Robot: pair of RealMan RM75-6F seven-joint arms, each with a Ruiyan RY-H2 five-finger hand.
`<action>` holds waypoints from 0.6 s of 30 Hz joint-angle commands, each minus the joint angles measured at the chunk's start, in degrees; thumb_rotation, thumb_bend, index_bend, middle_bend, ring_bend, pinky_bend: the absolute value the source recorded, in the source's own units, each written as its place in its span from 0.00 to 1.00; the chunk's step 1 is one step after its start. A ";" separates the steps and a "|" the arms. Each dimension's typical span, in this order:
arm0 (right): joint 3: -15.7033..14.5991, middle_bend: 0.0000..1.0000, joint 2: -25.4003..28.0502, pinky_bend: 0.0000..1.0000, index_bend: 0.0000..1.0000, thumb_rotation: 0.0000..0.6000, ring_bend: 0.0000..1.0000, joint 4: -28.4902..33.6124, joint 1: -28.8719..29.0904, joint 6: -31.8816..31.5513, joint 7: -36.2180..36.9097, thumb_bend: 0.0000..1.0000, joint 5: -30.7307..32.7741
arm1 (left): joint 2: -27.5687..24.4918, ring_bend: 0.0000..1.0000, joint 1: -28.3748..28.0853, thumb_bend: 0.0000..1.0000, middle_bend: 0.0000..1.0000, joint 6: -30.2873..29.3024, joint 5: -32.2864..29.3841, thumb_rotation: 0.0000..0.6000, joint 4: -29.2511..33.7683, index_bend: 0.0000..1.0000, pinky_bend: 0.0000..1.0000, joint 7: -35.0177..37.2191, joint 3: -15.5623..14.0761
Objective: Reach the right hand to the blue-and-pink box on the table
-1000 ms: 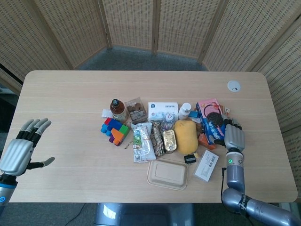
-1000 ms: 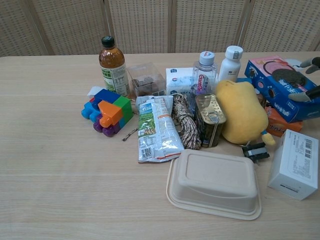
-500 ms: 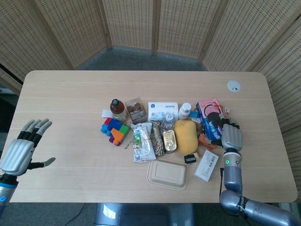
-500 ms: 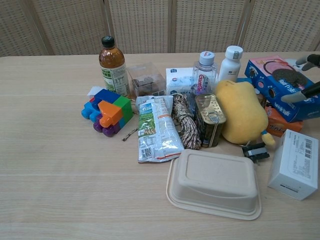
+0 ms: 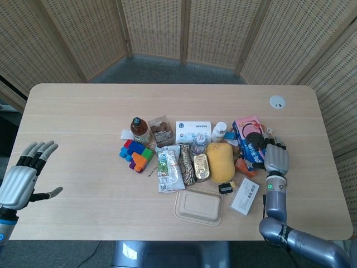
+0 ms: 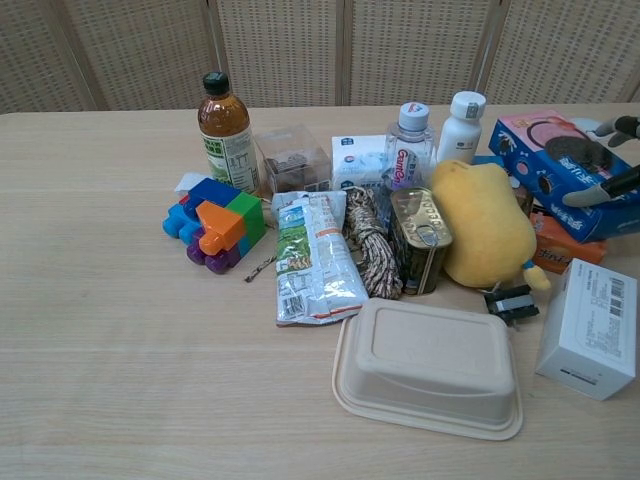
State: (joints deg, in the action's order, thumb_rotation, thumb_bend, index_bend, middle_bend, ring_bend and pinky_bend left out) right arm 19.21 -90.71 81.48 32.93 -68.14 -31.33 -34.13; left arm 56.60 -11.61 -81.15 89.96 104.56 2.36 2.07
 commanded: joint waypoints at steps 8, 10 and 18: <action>0.21 0.00 1.06 0.00 0.00 0.75 0.00 -4.51 1.47 8.25 -0.16 0.00 4.98 | -0.45 0.00 0.20 0.13 0.00 -0.43 0.23 1.00 0.51 0.00 0.00 -0.26 0.00; 0.36 0.00 1.21 0.00 0.00 0.75 0.00 -4.92 1.58 8.95 0.57 0.00 5.13 | -0.53 0.00 0.34 0.13 0.00 -0.58 0.26 1.00 0.53 0.00 0.00 -0.29 -0.07; 0.94 0.00 1.79 0.57 0.00 1.00 0.38 -5.47 0.56 8.43 6.38 0.00 1.25 | -0.54 0.00 0.31 0.13 0.00 -0.47 0.25 1.00 0.64 0.00 0.00 -0.55 -0.02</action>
State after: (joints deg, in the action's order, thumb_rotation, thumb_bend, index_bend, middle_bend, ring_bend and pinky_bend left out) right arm 19.87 -89.16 76.08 33.88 -59.38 -26.30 -31.78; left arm 56.06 -11.31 -81.63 90.20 105.20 1.81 2.05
